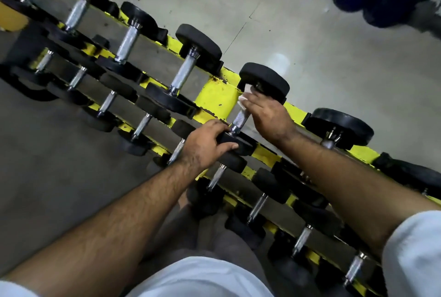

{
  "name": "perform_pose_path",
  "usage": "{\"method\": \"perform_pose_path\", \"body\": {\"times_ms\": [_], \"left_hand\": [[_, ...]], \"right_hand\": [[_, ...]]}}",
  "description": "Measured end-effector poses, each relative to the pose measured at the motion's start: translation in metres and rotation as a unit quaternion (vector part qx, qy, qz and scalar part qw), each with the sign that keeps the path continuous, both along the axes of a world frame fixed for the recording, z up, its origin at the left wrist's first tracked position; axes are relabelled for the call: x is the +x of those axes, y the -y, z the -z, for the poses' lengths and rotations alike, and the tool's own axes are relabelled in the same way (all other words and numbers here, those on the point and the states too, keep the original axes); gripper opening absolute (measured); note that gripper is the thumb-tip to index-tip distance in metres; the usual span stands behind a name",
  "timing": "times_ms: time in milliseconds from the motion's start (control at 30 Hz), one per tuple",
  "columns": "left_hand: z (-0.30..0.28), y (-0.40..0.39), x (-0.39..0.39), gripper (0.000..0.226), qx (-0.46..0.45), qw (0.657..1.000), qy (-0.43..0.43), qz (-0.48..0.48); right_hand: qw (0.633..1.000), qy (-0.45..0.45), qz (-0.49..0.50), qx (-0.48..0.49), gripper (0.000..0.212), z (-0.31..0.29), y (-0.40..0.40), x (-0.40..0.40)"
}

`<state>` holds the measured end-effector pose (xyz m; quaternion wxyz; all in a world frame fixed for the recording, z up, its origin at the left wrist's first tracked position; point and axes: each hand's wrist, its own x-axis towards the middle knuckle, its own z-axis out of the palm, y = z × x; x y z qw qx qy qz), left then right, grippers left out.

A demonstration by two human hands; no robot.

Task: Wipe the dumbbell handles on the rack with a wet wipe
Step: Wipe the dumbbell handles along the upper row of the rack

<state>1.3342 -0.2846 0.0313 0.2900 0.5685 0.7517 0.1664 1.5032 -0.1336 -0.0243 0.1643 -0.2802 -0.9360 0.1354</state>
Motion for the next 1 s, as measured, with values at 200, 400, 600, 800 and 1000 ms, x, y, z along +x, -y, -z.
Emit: {"method": "perform_pose_path", "body": {"times_ms": [200,400,600,800,1000], "left_hand": [[0.003,0.003,0.004,0.053,0.013,1.000,0.000,-0.003],[0.002,0.002,0.005,0.052,0.009,1.000,0.004,-0.012],[0.003,0.002,0.005,0.053,0.000,1.000,0.007,-0.015],[0.003,0.004,0.007,0.052,0.013,1.000,0.004,-0.017],[0.004,0.005,0.007,0.049,0.015,0.999,0.009,-0.032]], "right_hand": [[0.990,0.112,-0.083,0.021,0.070,0.002,-0.004,0.025],[0.990,0.102,-0.097,-0.012,0.076,0.006,0.029,0.018],[0.992,0.112,-0.045,-0.028,0.073,-0.008,-0.008,0.025],[0.969,0.117,-0.215,-0.019,0.064,0.002,0.013,0.029],[0.989,0.082,-0.121,-0.030,0.062,-0.001,0.012,0.018]]}}
